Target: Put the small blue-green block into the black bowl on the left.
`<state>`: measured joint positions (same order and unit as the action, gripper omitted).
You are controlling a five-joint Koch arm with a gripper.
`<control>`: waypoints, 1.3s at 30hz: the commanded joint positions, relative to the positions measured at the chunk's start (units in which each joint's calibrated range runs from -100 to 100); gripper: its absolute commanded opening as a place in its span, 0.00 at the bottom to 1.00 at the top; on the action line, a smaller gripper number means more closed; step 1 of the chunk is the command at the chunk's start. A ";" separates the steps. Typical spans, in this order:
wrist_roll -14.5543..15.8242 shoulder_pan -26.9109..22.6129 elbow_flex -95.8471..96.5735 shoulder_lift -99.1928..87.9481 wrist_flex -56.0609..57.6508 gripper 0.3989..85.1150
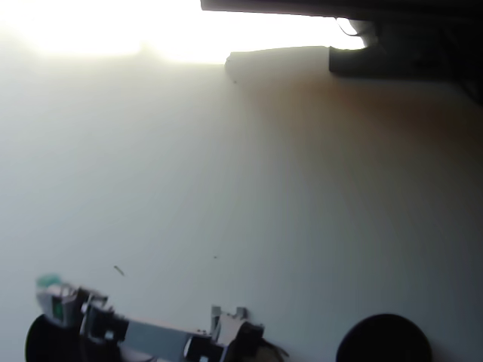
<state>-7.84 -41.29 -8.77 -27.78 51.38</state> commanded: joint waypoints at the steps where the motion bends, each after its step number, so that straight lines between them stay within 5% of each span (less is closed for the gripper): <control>1: 0.05 -2.59 -7.59 -3.02 3.87 0.03; 20: -2.15 -10.84 -10.45 -7.84 20.17 0.03; 21: -2.64 -10.89 -10.36 -8.06 20.90 0.06; 25: -3.86 -11.43 -10.27 -8.06 23.17 0.43; 35: -3.57 -9.04 -10.54 -7.41 20.81 0.50; 39: 0.05 -4.10 -8.42 -7.95 15.95 0.50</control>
<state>-10.28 -47.69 -16.99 -33.46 72.27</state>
